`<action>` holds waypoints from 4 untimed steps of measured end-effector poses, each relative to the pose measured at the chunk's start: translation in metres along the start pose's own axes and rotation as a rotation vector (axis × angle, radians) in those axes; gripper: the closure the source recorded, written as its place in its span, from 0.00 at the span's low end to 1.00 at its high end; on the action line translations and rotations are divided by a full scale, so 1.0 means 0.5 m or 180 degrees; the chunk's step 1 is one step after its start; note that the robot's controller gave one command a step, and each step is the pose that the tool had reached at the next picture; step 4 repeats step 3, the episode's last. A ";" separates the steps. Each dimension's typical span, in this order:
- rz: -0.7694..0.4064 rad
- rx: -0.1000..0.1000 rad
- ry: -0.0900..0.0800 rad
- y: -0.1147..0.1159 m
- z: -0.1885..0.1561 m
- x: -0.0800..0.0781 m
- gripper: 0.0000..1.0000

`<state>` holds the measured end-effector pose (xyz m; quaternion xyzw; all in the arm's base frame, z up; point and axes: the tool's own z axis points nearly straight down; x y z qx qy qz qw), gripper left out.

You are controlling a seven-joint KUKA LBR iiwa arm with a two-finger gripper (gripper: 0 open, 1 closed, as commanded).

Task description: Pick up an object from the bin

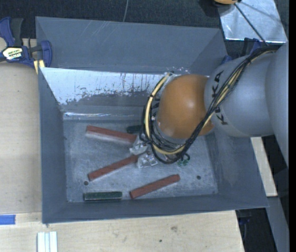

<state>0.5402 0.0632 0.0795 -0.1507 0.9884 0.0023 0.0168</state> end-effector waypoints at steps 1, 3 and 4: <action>-0.0065 -0.0007 0.0115 -0.019 -0.077 -0.003 1.00; -0.0369 -0.0009 0.0104 -0.082 -0.447 0.069 1.00; -0.0369 -0.0009 0.0104 -0.082 -0.447 0.069 1.00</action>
Offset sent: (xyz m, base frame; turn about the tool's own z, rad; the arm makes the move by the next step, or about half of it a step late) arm 0.0288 -0.0147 0.1174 0.2098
